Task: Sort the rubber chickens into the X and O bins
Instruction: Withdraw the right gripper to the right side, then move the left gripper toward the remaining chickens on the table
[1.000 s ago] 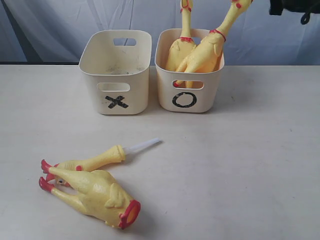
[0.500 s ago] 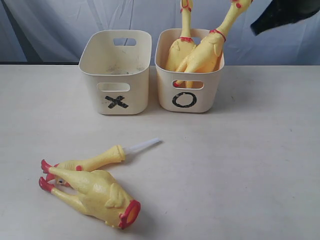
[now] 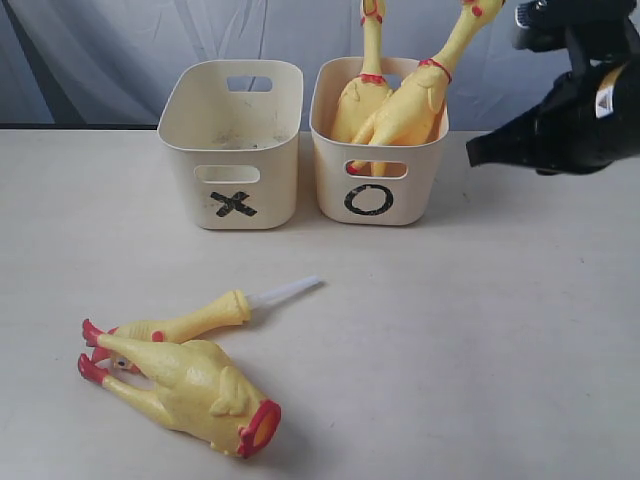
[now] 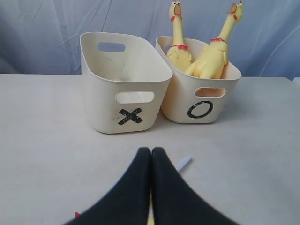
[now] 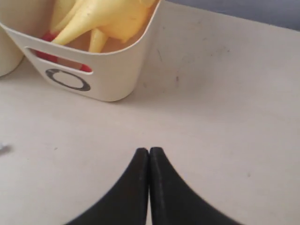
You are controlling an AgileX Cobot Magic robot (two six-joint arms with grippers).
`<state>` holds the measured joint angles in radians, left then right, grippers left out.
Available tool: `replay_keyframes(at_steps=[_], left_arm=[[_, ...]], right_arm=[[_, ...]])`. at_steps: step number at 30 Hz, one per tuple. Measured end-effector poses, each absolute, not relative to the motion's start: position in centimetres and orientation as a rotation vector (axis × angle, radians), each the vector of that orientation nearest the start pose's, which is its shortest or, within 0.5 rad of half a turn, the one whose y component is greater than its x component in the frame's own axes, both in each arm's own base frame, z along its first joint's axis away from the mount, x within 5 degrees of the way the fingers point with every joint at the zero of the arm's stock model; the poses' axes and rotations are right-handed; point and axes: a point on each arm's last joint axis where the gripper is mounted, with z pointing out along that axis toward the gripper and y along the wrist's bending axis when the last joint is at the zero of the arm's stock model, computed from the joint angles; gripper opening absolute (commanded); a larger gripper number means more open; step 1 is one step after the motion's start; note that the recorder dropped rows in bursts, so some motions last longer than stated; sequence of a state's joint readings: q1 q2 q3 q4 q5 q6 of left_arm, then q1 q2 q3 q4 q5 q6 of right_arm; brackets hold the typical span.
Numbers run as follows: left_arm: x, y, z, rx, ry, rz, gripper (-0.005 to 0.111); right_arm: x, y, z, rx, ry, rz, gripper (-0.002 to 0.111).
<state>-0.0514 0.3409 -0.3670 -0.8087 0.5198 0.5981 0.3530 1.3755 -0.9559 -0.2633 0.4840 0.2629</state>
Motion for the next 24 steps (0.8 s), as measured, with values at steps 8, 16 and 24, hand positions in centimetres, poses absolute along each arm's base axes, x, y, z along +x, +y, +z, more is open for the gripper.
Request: replay_keyframes(at_steps=[8,16,24], left_arm=[[9.1,-4.4,29.4,0.326,1.924,-0.478,0.003],[12.8,-5.3,29.4,0.602,2.064,-0.469,0.029],[16.7,-5.6,27.3,0.979,2.070,-0.363,0.062]], right_arm=[[22.0,7.5,26.5,-0.252,2.312,0.160,0.000],[17.1,6.0,26.9,-0.162,2.235,0.269,0.000],[13.4,4.7,29.3,-0.127,2.059,0.335,0.000]])
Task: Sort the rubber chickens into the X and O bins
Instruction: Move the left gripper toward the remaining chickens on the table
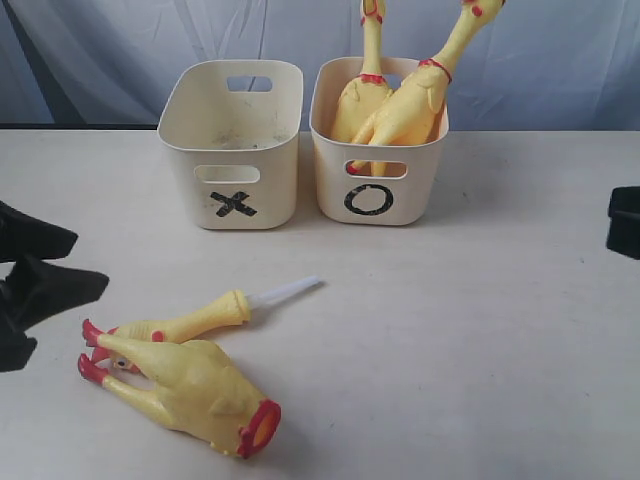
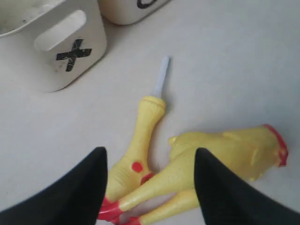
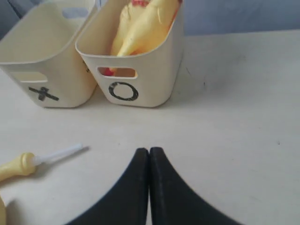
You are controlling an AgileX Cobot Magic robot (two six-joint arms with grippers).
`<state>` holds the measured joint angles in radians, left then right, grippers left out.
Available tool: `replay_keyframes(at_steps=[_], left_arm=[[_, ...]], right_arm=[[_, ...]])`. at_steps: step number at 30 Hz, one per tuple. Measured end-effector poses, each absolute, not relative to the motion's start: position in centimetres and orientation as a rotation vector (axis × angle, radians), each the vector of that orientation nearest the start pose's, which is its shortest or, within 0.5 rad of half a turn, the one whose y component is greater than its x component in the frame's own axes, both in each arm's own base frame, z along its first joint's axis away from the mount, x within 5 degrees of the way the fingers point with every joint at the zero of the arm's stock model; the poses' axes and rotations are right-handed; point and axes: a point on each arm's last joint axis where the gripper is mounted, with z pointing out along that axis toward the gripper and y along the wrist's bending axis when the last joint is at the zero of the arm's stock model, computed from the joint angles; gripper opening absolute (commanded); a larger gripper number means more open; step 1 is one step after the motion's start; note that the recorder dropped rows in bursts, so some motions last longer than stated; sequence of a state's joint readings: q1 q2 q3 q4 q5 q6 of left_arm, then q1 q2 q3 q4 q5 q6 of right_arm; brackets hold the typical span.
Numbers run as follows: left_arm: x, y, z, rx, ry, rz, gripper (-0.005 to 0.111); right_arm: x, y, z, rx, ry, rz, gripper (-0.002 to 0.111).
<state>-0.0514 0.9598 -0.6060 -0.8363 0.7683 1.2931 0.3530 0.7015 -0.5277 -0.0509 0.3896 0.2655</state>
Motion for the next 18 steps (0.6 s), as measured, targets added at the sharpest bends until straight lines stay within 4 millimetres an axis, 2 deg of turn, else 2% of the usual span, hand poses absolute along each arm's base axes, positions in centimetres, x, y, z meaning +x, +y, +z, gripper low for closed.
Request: replay_keyframes(at_steps=[7,14,18], left_arm=[[17.9,-5.8,25.1,1.422,1.926,-0.291,0.064],[18.4,-5.3,23.5,1.647,1.897,-0.209,0.071],[18.7,-6.0,23.0,1.724,1.837,-0.184,0.074]], right_arm=[[11.3,4.0,30.6,-0.117,1.969,0.358,0.000],[10.9,3.8,30.8,-0.116,1.959,0.360,0.000],[10.9,3.8,30.8,-0.116,1.963,0.359,0.000]])
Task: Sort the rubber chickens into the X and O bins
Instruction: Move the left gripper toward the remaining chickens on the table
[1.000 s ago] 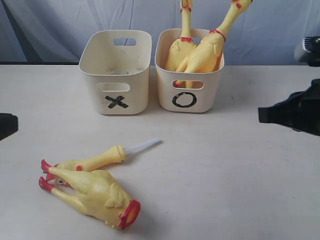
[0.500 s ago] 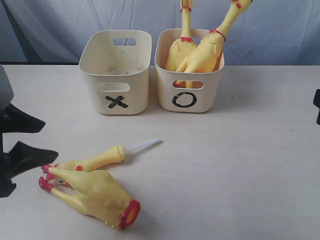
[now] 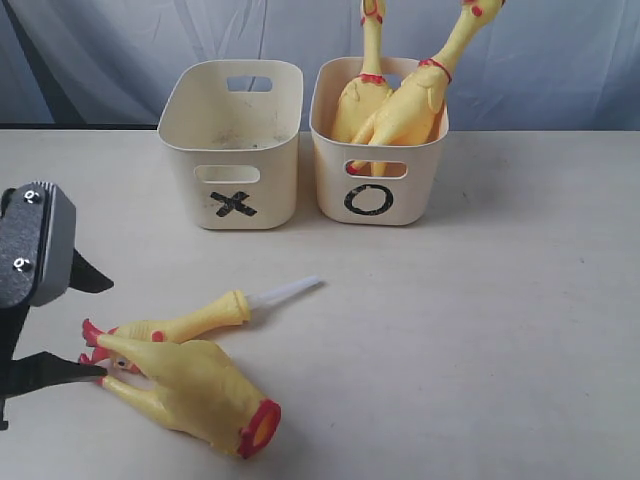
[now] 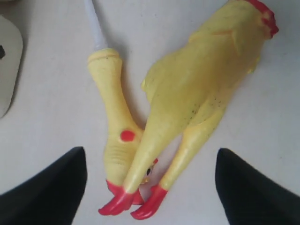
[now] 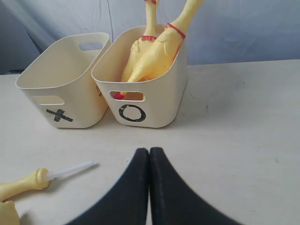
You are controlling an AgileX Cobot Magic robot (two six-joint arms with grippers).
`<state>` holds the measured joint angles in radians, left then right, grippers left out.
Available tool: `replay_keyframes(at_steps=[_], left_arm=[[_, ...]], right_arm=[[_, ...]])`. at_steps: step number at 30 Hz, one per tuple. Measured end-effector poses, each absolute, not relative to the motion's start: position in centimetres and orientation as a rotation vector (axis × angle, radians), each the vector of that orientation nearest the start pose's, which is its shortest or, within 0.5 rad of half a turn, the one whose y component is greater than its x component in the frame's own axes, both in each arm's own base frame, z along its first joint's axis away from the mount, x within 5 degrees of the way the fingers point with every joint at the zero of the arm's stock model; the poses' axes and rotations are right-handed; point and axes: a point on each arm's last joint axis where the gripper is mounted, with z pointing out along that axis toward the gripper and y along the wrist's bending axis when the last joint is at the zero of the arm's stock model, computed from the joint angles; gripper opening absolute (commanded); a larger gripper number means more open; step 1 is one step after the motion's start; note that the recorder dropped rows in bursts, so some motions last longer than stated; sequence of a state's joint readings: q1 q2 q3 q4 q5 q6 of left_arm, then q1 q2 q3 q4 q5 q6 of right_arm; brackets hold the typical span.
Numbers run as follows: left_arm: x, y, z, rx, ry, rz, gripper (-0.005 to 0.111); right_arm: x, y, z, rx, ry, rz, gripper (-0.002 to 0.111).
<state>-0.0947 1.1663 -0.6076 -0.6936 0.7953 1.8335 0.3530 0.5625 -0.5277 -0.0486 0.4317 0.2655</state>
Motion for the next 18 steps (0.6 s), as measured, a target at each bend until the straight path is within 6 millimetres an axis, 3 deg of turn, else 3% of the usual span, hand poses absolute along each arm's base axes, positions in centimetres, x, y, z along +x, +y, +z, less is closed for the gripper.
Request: replay_keyframes(at_steps=[9,18], left_arm=[[19.5,-8.8,21.0,1.892,1.743,-0.160,0.074],[20.4,-10.2,18.4,1.995,1.740,-0.146,0.074]], right_arm=[[10.8,3.8,30.8,-0.116,1.963,0.359,0.000],[10.8,3.8,30.8,-0.116,1.963,0.359,0.000]])
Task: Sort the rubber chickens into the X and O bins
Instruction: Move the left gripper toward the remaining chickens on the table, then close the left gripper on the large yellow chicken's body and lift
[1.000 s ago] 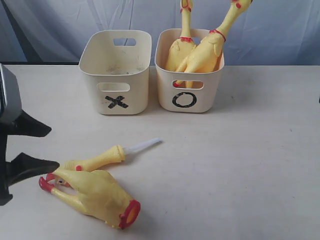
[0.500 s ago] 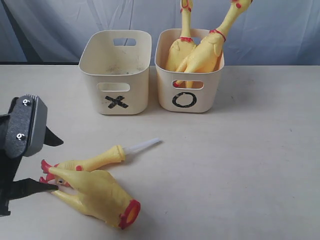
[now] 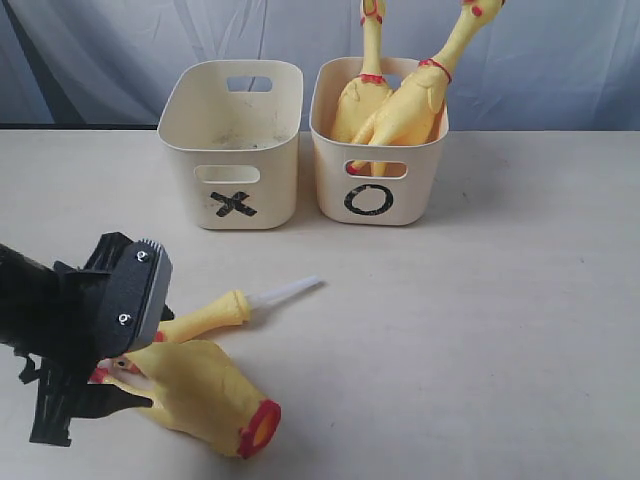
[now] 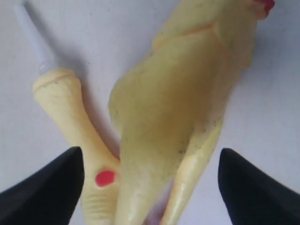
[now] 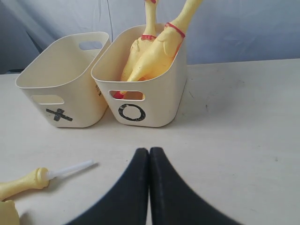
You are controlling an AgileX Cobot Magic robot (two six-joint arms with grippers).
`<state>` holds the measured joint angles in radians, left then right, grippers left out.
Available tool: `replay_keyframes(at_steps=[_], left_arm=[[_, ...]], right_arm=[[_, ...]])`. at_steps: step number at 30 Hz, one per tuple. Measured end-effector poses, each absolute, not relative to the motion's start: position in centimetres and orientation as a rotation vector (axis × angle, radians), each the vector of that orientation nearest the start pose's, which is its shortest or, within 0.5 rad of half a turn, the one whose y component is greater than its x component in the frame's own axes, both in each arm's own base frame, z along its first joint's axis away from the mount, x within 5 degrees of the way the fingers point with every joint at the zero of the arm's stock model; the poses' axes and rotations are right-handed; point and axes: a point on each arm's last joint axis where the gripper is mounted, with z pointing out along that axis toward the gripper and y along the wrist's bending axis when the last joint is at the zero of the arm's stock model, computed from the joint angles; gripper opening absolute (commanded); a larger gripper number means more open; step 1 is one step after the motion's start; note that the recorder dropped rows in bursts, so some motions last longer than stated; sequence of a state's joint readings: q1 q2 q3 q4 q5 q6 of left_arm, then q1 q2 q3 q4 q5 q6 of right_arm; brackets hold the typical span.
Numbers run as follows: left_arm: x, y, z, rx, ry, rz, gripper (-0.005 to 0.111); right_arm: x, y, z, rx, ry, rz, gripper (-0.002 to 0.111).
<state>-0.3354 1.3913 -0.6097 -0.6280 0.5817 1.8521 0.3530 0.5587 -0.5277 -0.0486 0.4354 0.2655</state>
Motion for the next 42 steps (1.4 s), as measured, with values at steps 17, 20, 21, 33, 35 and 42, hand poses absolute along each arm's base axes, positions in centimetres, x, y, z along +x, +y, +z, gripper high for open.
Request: replay_keyframes(at_steps=[17,20,21,33,35,42], left_arm=[[21.2,-11.0,16.4,-2.684,-2.378,0.206,0.023],[21.1,-11.0,16.4,-2.684,-2.373,0.217,0.011],[21.1,-11.0,16.4,-2.683,-2.370,0.223,0.007],[20.3,-11.4,16.6,-2.629,-2.362,0.404,0.000],[20.1,-11.6,17.3,-2.610,-2.423,0.460,0.000],[20.5,-12.2,20.7,-2.480,-2.785,0.528,0.000]], right_arm=[[10.8,3.8,30.8,-0.113,1.965,0.362,0.000],[10.8,3.8,30.8,-0.113,1.965,0.362,0.000],[10.8,3.8,30.8,-0.113,1.965,0.362,0.000],[10.8,3.8,30.8,-0.113,1.965,0.362,0.000],[10.8,3.8,30.8,-0.113,1.965,0.362,0.000],[10.8,3.8,30.8,-0.113,1.965,0.362,0.000]])
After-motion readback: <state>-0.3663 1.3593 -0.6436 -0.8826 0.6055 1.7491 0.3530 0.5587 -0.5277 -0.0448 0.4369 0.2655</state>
